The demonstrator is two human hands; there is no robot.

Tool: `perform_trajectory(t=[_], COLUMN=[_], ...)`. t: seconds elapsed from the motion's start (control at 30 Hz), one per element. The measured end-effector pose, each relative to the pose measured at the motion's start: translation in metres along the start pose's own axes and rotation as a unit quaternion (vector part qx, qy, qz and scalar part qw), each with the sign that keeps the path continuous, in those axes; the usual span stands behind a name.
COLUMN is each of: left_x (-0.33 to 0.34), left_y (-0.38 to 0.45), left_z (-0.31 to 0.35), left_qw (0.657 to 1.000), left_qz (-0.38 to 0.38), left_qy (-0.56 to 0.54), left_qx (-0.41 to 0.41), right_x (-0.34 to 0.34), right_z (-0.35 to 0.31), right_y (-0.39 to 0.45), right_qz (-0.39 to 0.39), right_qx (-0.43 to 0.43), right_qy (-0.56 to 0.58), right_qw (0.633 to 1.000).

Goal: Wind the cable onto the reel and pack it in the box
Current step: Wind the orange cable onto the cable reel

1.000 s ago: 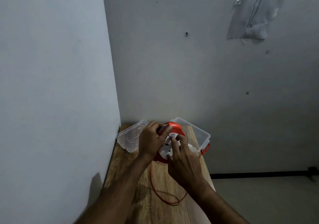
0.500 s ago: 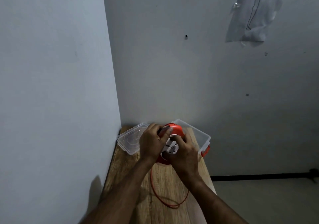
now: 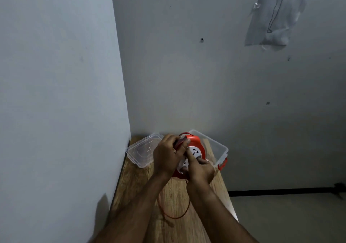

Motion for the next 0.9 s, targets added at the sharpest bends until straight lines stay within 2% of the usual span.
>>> perform_trajectory(t=[0.07,0.17,0.23,0.3,0.33,0.37,0.4,0.43,0.47,0.5,0.53,0.57,0.6,0.63,0.67,0.8,0.9], left_x=[0.000,0.002,0.003,0.002,0.001,0.000,-0.001,-0.002,-0.003,-0.004,-0.004,-0.005,-0.004,-0.003,-0.002,0.000,0.003], left_y=[0.000,-0.001,-0.001,-0.001,-0.001,-0.002,-0.001,-0.001,-0.001,-0.001,0.000,0.001,0.002,0.003,0.003,0.006,0.005], left_z=[0.003,0.004,0.003,0.002,0.001,0.000,-0.001,-0.003,-0.004,-0.005,-0.006,-0.008,-0.010,-0.012,-0.015,-0.019,-0.015], left_qw=[1.000,1.000,1.000,1.000,1.000,1.000,1.000,1.000,1.000,1.000,0.999,0.999,0.999,0.999,0.999,0.999,0.998], left_qz=[-0.002,-0.006,-0.009,-0.011,-0.010,-0.008,-0.005,-0.001,0.003,0.002,0.000,-0.004,-0.009,-0.014,-0.016,-0.017,-0.025], left_qy=[0.011,0.013,0.009,0.007,0.004,0.000,-0.007,-0.015,-0.024,-0.031,-0.035,-0.033,-0.031,-0.032,-0.035,-0.047,-0.050], left_qx=[0.009,0.018,0.022,0.024,0.021,0.015,0.008,0.003,-0.001,-0.004,-0.006,-0.008,-0.009,-0.012,-0.016,-0.018,-0.007], right_x=[0.005,0.025,0.038,0.034,0.028,0.019,0.012,0.002,-0.003,-0.006,-0.008,-0.005,0.000,0.003,0.003,-0.004,-0.002], right_z=[0.012,0.033,0.032,0.026,0.024,0.021,0.016,0.001,-0.015,-0.034,-0.049,-0.054,-0.051,-0.046,-0.043,-0.044,-0.039], right_y=[0.002,0.007,0.006,-0.002,-0.004,-0.004,-0.005,-0.009,-0.014,-0.026,-0.042,-0.055,-0.064,-0.067,-0.065,-0.064,-0.054], right_qz=[0.025,-0.030,-0.091,-0.070,-0.054,-0.037,-0.027,-0.024,-0.030,-0.040,-0.043,-0.051,-0.054,-0.059,-0.061,-0.116,-0.162], right_qx=[0.088,0.197,0.224,0.238,0.234,0.205,0.140,0.038,-0.107,-0.273,-0.425,-0.540,-0.622,-0.660,-0.675,-0.723,-0.718], right_qy=[0.095,0.251,0.288,0.310,0.294,0.245,0.158,0.060,-0.036,-0.128,-0.217,-0.310,-0.390,-0.442,-0.472,-0.482,-0.496], right_qw=[0.991,0.947,0.927,0.918,0.925,0.947,0.977,0.997,0.993,0.953,0.877,0.781,0.677,0.605,0.564,0.481,0.461])
Point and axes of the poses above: each hand's wrist, its own y-axis towards the middle knuckle, its own x-axis out of the palm, z = x × y, the point moved 7 cm from there along y, towards the middle knuckle
